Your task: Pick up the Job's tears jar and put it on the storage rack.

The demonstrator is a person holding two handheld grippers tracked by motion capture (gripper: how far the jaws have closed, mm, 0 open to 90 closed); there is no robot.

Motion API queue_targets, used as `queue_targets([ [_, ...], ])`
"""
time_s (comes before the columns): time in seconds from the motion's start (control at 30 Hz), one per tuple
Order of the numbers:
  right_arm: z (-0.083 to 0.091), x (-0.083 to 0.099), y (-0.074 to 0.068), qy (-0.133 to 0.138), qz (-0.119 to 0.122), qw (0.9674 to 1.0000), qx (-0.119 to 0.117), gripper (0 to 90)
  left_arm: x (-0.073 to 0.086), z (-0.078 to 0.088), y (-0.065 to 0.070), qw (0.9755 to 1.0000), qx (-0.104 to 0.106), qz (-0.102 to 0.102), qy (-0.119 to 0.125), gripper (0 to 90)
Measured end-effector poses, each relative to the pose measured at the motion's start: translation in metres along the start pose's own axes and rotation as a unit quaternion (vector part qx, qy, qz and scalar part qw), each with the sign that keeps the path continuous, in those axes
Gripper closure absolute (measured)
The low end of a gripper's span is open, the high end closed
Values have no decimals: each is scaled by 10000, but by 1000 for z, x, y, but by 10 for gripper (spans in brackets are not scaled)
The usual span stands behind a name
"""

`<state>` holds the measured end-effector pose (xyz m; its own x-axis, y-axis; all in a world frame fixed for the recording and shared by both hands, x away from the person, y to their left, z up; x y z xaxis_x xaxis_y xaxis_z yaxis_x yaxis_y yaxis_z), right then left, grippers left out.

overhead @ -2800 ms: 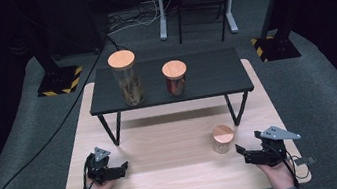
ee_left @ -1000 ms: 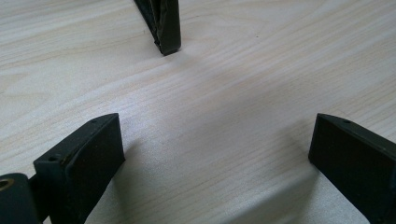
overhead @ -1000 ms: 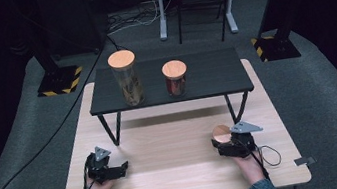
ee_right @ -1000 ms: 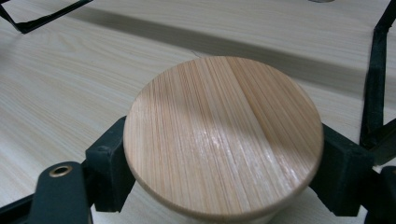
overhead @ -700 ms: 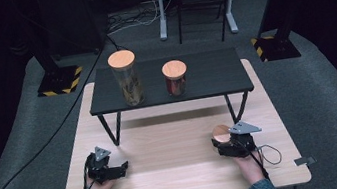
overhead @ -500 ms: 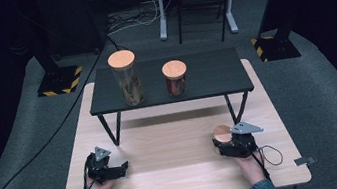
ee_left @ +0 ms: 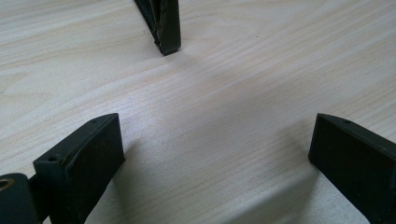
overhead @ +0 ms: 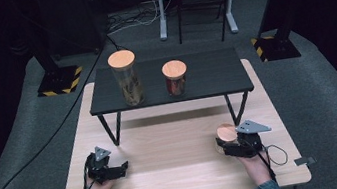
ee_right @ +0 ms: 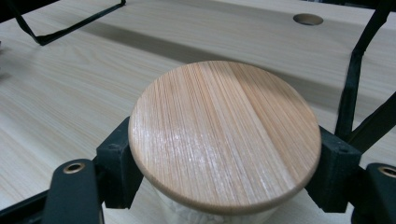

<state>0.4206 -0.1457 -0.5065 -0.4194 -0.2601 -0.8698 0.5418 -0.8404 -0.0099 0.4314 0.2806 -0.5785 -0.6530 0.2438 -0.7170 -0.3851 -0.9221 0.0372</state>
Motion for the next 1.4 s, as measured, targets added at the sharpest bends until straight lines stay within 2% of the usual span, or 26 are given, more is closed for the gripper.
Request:
queue_targets([
  [0.73, 27, -33, -8, 154, 121, 9997, -137, 252, 0, 0, 0, 10000, 0, 2, 2, 27],
  [1.23, 48, -57, -4, 212, 203, 9996, -59, 253, 0, 0, 0, 10000, -3, 0, 1, 28],
  [1.4, 53, -67, -5, 255, 231, 9994, -98, 252, 0, 0, 0, 10000, -4, -1, 1, 27],
])
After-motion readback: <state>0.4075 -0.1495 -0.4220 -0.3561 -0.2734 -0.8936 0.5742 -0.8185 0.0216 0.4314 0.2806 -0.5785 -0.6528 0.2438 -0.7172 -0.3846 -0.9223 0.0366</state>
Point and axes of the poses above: each handheld gripper's, and its own axes: z roughly backward along the jaws, x roughly out of its underside, y roughly to its right, the point moved 7 cm from there along -z, roughly forward along the jaws, and after that the axes turned 3 degrees about z, right-handed, at the moved point
